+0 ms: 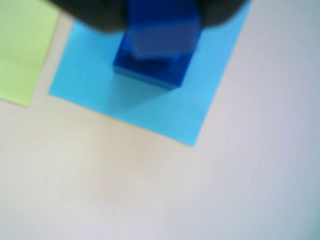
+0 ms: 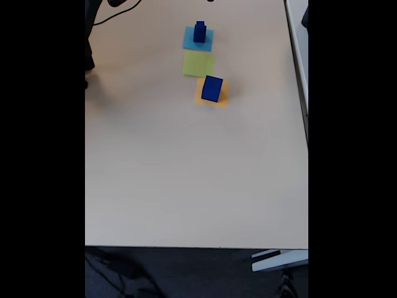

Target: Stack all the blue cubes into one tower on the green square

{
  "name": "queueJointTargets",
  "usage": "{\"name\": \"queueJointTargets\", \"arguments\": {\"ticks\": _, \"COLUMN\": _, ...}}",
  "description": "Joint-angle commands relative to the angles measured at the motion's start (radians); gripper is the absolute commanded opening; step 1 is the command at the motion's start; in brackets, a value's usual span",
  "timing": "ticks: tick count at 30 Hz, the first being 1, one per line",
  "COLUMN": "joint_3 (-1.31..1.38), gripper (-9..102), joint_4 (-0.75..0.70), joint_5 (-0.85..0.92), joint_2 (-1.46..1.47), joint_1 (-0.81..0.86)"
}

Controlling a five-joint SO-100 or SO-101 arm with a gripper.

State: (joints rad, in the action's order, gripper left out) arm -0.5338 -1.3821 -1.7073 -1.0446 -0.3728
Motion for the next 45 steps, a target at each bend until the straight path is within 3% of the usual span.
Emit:
{"name": "queueJointTargets", "arguments": {"ticks": 1, "joint_3": 0.058, "gripper": 0, "joint_4": 0.025, "joint_5": -0.074, "joint_2": 0.011, "joint_1": -0.028}}
{"name": "queueJointTargets", "arguments": {"ticks": 9, "joint_3": 0.058, "gripper": 0, "joint_4": 0.015, "joint_5": -0.227, "joint_2": 0.083, "joint_1": -0.066}}
{"name": "queueJointTargets", "arguments": {"ticks": 45, "joint_3": 0.029, "gripper": 0, "joint_4": 0.006, "joint_5": -0.164, "joint_2": 0.164, "joint_1": -0.008}}
